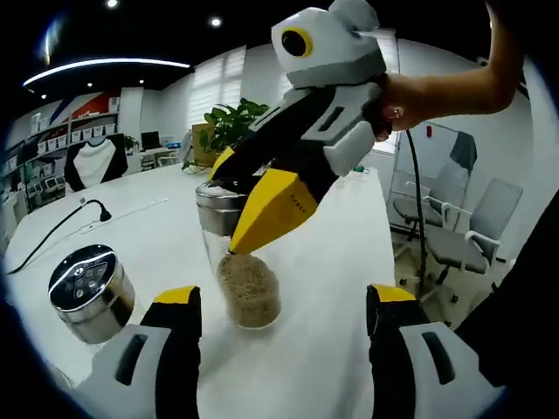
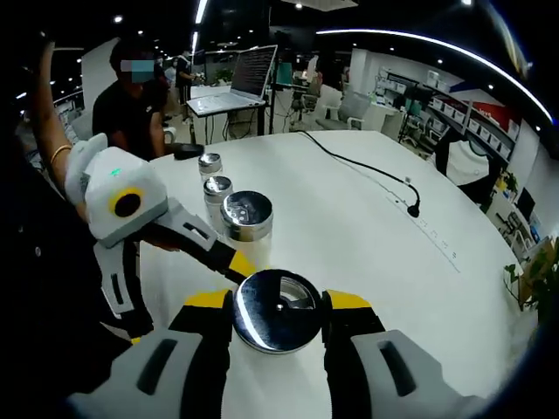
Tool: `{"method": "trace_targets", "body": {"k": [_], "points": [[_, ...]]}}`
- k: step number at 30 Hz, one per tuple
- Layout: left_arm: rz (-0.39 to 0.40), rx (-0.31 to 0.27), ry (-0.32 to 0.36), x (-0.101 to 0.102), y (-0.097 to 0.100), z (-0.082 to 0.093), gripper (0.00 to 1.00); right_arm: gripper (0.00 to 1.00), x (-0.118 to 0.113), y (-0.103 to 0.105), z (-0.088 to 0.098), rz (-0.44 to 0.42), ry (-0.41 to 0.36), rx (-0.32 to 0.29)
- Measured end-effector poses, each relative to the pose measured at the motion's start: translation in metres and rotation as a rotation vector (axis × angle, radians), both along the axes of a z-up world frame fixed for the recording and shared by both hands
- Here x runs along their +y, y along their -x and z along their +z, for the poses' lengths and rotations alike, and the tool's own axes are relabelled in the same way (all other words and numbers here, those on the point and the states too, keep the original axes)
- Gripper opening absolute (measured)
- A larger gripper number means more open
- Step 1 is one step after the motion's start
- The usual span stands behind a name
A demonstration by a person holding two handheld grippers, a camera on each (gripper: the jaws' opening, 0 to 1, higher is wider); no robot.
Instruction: Rotate the seasoning bottle until the label or dispensing opening points toward the visible target arrow and the bottle remains upright within the marked orientation range
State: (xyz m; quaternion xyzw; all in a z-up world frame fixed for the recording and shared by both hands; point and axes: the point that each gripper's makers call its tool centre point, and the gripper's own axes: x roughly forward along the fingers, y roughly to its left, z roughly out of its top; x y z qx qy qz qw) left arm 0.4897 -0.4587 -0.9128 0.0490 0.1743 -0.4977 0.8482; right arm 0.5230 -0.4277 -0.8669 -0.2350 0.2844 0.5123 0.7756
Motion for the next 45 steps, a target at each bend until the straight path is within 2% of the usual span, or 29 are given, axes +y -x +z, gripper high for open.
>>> {"method": "trace_targets", "body": {"k": [3,6,10,12,14,15,18,20,22,27,28,30,31,33,34,35,37,38,40,42,43,45], "points": [[-0.022,0.008,-0.009,-0.007,-0.002,-0.005,0.8,0.38,0.004,0.013,0.002,0.05,-0.002,0.008],[-0.033,0.031,0.001,-0.011,-0.004,-0.007,0.74,0.38,0.008,0.023,0.003,0.128,0.033,-0.026],[-0.044,0.039,0.012,-0.014,-0.006,-0.006,0.68,0.38,0.012,0.031,0.008,0.155,0.018,-0.021],[-0.066,0.033,0.007,-0.017,-0.006,-0.005,0.6,0.38,0.014,0.037,0.011,0.192,0.021,-0.027],[-0.079,0.054,-0.01,-0.018,-0.004,-0.006,0.49,0.38,0.016,0.04,0.012,0.204,0.018,-0.024],[-0.077,0.066,-0.024,-0.017,-0.003,-0.006,0.49,0.38,0.016,0.042,0.012,0.212,0.016,-0.025],[-0.052,0.022,-0.041,-0.017,-0.003,-0.006,0.48,0.38,0.014,0.042,0.012,0.21,0.022,-0.031],[-0.045,0.014,-0.048,-0.017,-0.001,-0.007,0.48,0.38,0.012,0.042,0.013,0.196,0.019,-0.029],[-0.013,-0.021,-0.079,-0.014,-0.003,-0.006,0.48,0.38,0.008,0.043,0.013,0.169,0.009,-0.023],[0.047,-0.017,-0.048,-0.012,-0.003,-0.002,0.47,0.38,0.006,0.042,0.018,0.084,-0.045,-0.005],[0.066,-0.02,-0.052,-0.01,-0.005,-0.002,0.47,0.38,0.005,0.041,0.017,0.035,-0.057,0.013],[0.103,-0.016,-0.036,-0.008,-0.007,-0.001,0.47,0.38,0.005,0.039,0.018,-0.003,-0.082,0.021],[0.123,-0.003,-0.028,-0.007,-0.008,-0.001,0.47,0.37,0.007,0.038,0.018,-0.06,-0.123,0.049],[0.158,0.001,-0.031,-0.006,-0.009,0.0,0.47,0.38,0.009,0.035,0.02,-0.123,-0.17,0.063],[0.171,-0.007,-0.04,-0.005,-0.01,0.0,0.47,0.38,0.009,0.034,0.019,-0.17,-0.176,0.067],[0.214,-0.022,-0.066,0.0,-0.014,0.0,0.47,0.38,0.008,0.031,0.018,-0.256,-0.191,0.08],[0.23,-0.05,-0.1,0.002,-0.015,0.0,0.47,0.39,0.01,0.029,0.018,-0.339,-0.217,0.087],[0.238,-0.059,-0.105,0.002,-0.016,-0.001,0.47,0.4,0.01,0.026,0.017,-0.417,-0.231,0.089],[0.261,-0.037,-0.093,0.002,-0.019,-0.003,0.47,0.4,0.014,0.021,0.019,-0.479,-0.267,0.055],[0.269,-0.045,-0.106,0.002,-0.021,-0.002,0.47,0.4,0.013,0.015,0.018,-0.557,-0.277,-0.014],[0.274,-0.058,-0.095,0.003,-0.022,0.001,0.47,0.4,0.013,0.013,0.021,-0.554,-0.286,-0.037],[0.266,-0.072,-0.106,0.005,-0.02,0.003,0.47,0.4,0.015,0.017,0.024,-0.505,-0.28,-0.038]]}}
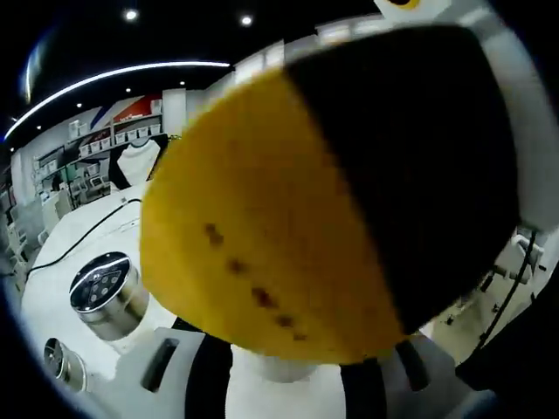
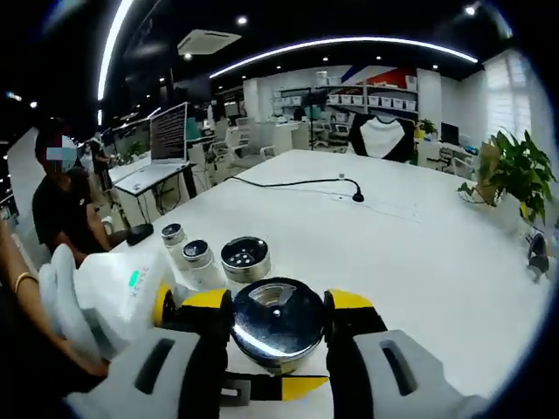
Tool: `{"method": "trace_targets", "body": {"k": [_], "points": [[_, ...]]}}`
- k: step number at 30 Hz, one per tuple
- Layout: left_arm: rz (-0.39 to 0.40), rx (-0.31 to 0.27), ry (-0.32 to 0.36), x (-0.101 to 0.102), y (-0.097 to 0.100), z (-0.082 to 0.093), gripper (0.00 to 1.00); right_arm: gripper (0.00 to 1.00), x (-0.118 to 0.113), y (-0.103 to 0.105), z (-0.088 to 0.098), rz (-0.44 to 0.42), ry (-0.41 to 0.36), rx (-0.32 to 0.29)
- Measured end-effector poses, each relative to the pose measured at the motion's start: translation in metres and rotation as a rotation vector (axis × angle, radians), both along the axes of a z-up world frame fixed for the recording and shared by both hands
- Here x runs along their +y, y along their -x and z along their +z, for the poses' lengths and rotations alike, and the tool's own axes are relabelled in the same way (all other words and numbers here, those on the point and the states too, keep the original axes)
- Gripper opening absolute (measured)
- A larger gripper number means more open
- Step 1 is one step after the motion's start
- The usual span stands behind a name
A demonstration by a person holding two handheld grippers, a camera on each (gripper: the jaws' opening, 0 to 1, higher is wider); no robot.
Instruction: Rotate the seasoning bottle until the label or dispensing opening points toward the visible target arrow and the bottle remains upright within the marked orientation range
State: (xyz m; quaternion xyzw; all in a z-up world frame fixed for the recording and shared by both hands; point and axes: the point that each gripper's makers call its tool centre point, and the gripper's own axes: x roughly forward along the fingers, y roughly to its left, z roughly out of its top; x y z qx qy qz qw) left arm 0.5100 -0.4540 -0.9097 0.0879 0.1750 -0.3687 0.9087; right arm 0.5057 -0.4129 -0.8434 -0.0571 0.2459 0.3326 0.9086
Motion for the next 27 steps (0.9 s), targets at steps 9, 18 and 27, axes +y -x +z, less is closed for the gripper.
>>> {"method": "trace_targets", "body": {"k": [9,18,27], "points": [[-0.156,-0.022,0.068,-0.01,0.007,0.013,0.46,0.39,-0.003,0.013,0.006,0.382,0.117,-0.021],[-0.385,0.009,0.073,-0.013,0.023,0.013,0.48,0.39,0.013,0.037,0.005,0.651,0.137,-0.01],[-0.256,-0.051,-0.016,-0.006,0.013,0.008,0.47,0.4,0.01,0.031,-0.002,0.581,0.148,0.001]]}}
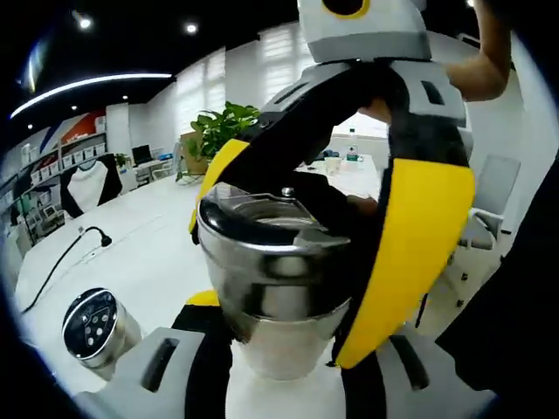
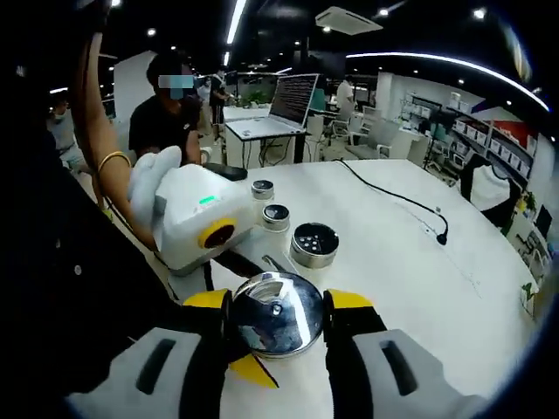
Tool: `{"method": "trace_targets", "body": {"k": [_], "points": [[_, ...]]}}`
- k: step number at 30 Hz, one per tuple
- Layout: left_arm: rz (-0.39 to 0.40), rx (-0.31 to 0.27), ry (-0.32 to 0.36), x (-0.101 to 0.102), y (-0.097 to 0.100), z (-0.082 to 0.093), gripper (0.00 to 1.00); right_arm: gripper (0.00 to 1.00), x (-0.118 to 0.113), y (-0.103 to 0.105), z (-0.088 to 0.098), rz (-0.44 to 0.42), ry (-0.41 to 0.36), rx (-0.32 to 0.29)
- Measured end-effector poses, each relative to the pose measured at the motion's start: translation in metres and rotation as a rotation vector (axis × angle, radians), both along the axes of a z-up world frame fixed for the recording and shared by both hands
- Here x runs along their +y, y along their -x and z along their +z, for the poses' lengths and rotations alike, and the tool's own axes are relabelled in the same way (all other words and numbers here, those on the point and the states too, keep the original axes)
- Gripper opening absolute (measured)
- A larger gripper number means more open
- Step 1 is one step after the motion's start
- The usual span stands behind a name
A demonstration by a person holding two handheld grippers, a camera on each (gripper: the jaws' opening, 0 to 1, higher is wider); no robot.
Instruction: Rotate the seasoning bottle until the label or dispensing opening points toward the visible target arrow and the bottle remains upright within the marked orientation range
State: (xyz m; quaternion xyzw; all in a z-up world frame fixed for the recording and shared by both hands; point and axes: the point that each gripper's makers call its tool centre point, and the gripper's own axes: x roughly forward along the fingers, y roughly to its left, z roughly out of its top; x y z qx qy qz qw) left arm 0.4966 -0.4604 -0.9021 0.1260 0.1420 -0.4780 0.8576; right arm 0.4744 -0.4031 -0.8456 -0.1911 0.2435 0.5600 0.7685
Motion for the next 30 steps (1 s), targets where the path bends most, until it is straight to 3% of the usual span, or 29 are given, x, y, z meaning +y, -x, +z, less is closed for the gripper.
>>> {"method": "trace_targets", "body": {"k": [1,3,5,7,8,12,15,18,23,28,30], "points": [[0.028,-0.027,0.01,0.001,-0.002,0.002,0.47,0.4,-0.001,-0.002,0.0,-0.033,-0.015,0.015],[0.095,0.016,0.045,0.0,-0.003,-0.001,0.47,0.4,-0.004,-0.009,-0.001,-0.194,-0.072,0.094],[0.114,0.018,0.045,-0.001,-0.004,-0.001,0.47,0.4,-0.006,-0.013,-0.002,-0.242,-0.066,0.076],[0.157,0.004,0.061,-0.001,-0.007,0.001,0.47,0.41,-0.005,-0.018,-0.001,-0.353,-0.084,0.057],[0.158,0.002,0.067,-0.001,-0.008,0.002,0.47,0.41,-0.005,-0.019,-0.001,-0.36,-0.066,0.04],[0.19,-0.014,0.052,0.003,-0.016,0.003,0.47,0.41,-0.014,-0.026,-0.011,-0.589,-0.044,0.096],[0.221,0.009,0.089,0.004,-0.02,0.006,0.47,0.41,-0.012,-0.036,-0.004,-0.665,-0.088,0.056],[0.227,0.009,0.105,0.003,-0.021,0.01,0.47,0.41,-0.014,-0.038,0.0,-0.655,-0.099,0.056],[0.193,0.029,0.073,0.0,-0.021,0.006,0.47,0.4,-0.018,-0.039,-0.004,-0.547,-0.101,0.087],[0.128,0.024,0.078,-0.002,-0.017,0.007,0.46,0.4,-0.019,-0.035,-0.002,-0.435,-0.07,0.052],[0.103,0.067,0.117,-0.006,-0.014,0.009,0.46,0.4,-0.017,-0.033,0.001,-0.381,-0.083,0.047]]}}
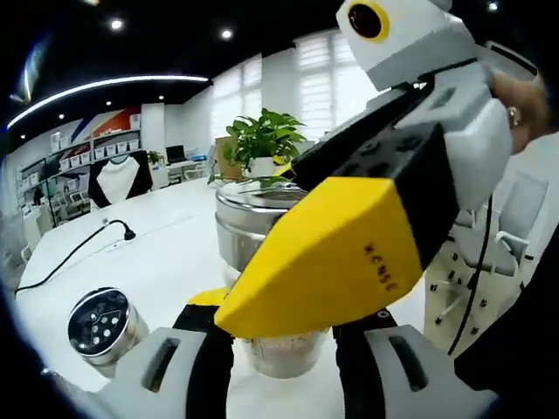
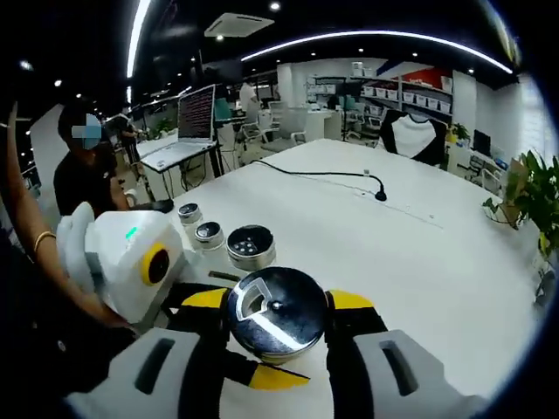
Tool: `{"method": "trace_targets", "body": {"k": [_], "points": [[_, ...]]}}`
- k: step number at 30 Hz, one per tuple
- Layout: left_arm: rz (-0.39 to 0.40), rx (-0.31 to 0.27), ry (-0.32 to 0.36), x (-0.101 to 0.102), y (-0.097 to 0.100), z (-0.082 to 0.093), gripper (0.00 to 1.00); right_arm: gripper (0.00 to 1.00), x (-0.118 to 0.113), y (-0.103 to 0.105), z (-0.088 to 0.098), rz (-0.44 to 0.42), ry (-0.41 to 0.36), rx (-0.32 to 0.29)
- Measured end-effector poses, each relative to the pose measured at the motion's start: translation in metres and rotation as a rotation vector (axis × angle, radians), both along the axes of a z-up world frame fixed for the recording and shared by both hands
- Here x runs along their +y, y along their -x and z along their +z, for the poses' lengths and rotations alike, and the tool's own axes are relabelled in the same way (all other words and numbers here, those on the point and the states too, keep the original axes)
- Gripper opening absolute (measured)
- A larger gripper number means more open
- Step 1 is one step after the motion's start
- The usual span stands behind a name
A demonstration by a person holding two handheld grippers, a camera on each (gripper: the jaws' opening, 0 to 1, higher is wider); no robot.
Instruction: Rotate the seasoning bottle until the label or dispensing opening points toward the visible target arrow and the bottle remains upright within the marked orientation range
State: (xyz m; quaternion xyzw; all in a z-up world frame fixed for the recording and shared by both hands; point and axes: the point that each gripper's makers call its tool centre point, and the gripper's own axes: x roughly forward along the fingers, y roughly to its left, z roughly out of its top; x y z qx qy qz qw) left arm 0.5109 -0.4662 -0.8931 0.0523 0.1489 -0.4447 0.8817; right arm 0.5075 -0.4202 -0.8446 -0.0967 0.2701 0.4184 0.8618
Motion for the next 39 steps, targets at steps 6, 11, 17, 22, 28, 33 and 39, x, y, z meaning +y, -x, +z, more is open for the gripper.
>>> {"method": "trace_targets", "body": {"k": [6,11,17,22,28,33,39], "points": [[-0.09,0.039,0.034,-0.003,0.004,0.006,0.47,0.4,0.006,0.01,0.007,0.219,0.018,-0.017],[-0.191,0.046,0.02,-0.009,0.01,0.003,0.48,0.4,0.009,0.019,0.005,0.335,0.068,-0.027],[-0.076,0.008,-0.041,-0.001,0.002,0.0,0.47,0.4,0.005,0.011,0.004,0.228,0.057,-0.003],[0.085,0.027,-0.022,0.004,-0.004,-0.005,0.46,0.4,0.003,0.002,-0.003,0.011,0.031,0.087],[0.185,-0.047,-0.111,0.008,-0.008,-0.006,0.46,0.41,-0.004,-0.01,-0.006,-0.247,-0.002,0.101],[0.179,-0.018,-0.099,0.006,-0.01,-0.009,0.47,0.41,-0.003,-0.007,-0.008,-0.122,0.053,0.065],[0.125,-0.05,-0.139,0.006,-0.01,-0.009,0.45,0.4,-0.004,-0.009,-0.005,0.068,0.095,0.014]]}}
